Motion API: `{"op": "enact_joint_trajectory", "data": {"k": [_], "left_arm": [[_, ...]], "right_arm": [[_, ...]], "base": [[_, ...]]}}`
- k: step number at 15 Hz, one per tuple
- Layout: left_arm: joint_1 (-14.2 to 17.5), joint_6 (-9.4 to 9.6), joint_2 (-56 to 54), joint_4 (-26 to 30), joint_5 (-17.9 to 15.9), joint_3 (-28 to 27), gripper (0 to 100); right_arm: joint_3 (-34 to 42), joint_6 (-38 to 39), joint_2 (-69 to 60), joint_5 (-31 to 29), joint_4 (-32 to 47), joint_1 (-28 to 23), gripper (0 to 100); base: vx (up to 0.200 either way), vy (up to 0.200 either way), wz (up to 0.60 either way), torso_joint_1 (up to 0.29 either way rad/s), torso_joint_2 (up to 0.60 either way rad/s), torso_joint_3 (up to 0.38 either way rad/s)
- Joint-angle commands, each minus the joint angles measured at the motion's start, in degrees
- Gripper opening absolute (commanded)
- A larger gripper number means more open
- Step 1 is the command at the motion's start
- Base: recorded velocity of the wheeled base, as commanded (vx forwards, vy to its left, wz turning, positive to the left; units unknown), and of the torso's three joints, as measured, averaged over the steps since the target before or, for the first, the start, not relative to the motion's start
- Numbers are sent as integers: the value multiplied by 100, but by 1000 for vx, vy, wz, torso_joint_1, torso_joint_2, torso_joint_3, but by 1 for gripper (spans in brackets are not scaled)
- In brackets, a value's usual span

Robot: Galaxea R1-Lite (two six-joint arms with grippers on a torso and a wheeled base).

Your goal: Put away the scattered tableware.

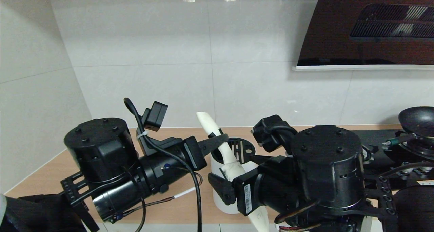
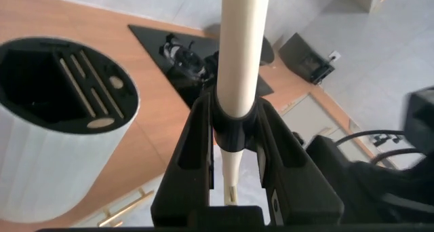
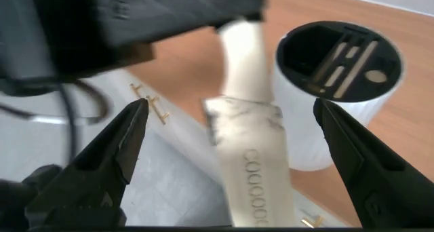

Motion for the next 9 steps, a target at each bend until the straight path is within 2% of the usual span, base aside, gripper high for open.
{"op": "enact_joint_trajectory", "data": {"k": [1,3,4,6,7,9], "left_arm": [[119,154,-316,227,12,-178,0],[374,321,-580,913,196,-714,0],[576,382,-712,1862,530,-1532,0],[866,664,-764,3163,618,-2745,0],[884,892,-764,3523,732,-3052,0],[831,1657,-677,3813,1137,-3483,0]], "right_arm": [[25,-72,-262,-111,1,-184,100],[16,-177,-719,-67,63,-439,100],[-11,-265,-1053,-15,116,-702,100],[-19,-415,-1493,29,344,-1045,100],[-19,-423,-1607,29,450,-1151,100],[-28,-432,-1783,38,520,-1344,100]], "base": [[0,0,0,0,0,0],[0,0,0,0,0,0],[0,0,0,0,0,0],[0,0,0,0,0,0],[0,0,0,0,0,0],[0,0,0,0,0,0]]}}
